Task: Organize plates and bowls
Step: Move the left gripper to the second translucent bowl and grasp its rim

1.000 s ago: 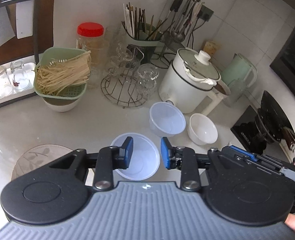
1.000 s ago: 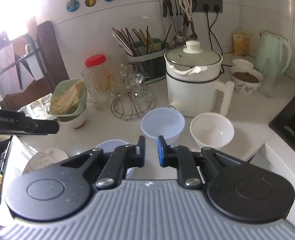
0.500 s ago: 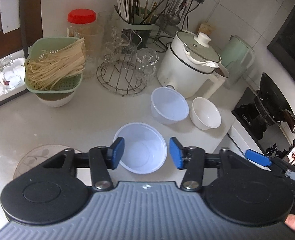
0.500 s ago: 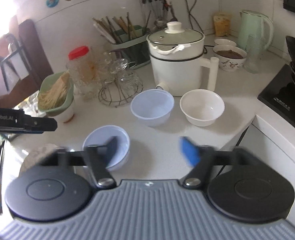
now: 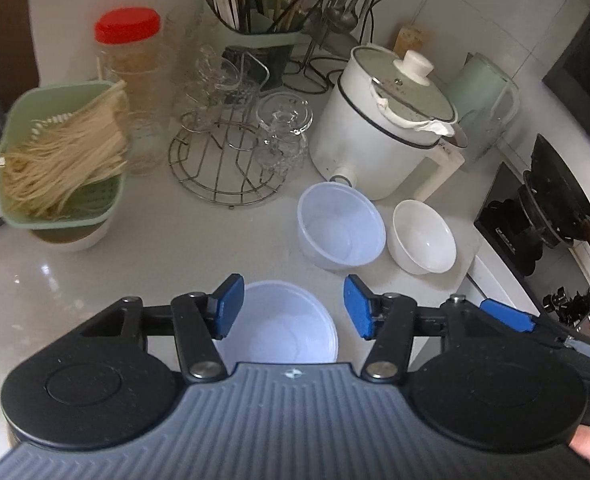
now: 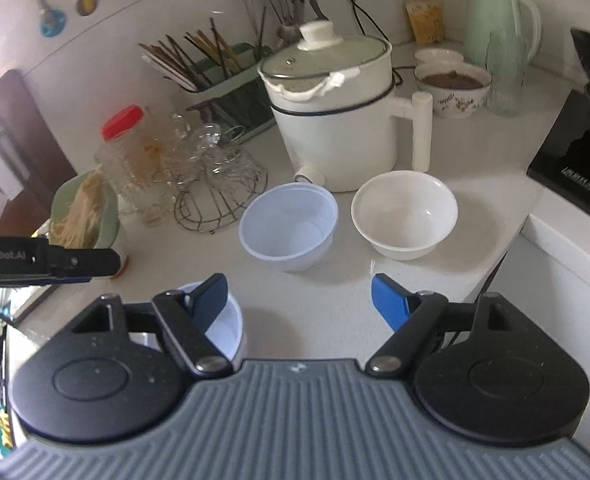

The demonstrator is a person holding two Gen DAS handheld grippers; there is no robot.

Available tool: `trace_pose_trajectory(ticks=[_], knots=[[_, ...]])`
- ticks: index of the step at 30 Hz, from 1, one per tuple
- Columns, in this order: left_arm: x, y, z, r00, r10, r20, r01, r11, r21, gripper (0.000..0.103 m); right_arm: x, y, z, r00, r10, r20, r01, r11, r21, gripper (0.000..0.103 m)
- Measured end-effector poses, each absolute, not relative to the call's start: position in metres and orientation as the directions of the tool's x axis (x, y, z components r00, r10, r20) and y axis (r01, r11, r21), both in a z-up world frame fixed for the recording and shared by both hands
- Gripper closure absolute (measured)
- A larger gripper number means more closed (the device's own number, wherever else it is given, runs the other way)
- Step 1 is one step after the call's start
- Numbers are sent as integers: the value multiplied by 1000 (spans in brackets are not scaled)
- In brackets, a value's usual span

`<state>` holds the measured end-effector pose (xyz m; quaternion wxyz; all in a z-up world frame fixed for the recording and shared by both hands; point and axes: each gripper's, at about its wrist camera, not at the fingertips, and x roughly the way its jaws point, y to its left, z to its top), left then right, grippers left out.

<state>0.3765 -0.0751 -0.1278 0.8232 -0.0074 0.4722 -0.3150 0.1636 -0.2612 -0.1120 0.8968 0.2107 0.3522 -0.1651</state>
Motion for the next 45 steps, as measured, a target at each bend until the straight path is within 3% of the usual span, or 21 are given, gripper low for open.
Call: trace_pose_trajectory(ticks=[5, 15, 19, 35, 45], knots=[[402, -102, -144, 327, -524, -786, 497, 803, -329, 42, 187, -285, -131, 685, -97, -722, 461, 825, 327, 28], [453, -152, -178, 247, -514, -822, 466, 806, -365, 43, 236, -317, -167, 639, -10, -769, 507, 757, 412, 50], [464, -170, -192, 224, -493, -841, 471, 810, -349, 44, 248, -324, -175, 629, 12, -777, 510, 749, 424, 52], [489, -204, -229, 165, -462, -872, 441, 825, -353, 84, 274, -344, -200, 606, 101, -789, 466, 759, 455, 84], [486, -201, -213, 154, -483, -862, 457, 808, -371, 85, 272, -345, -187, 606, 101, -789, 446, 778, 443, 85]])
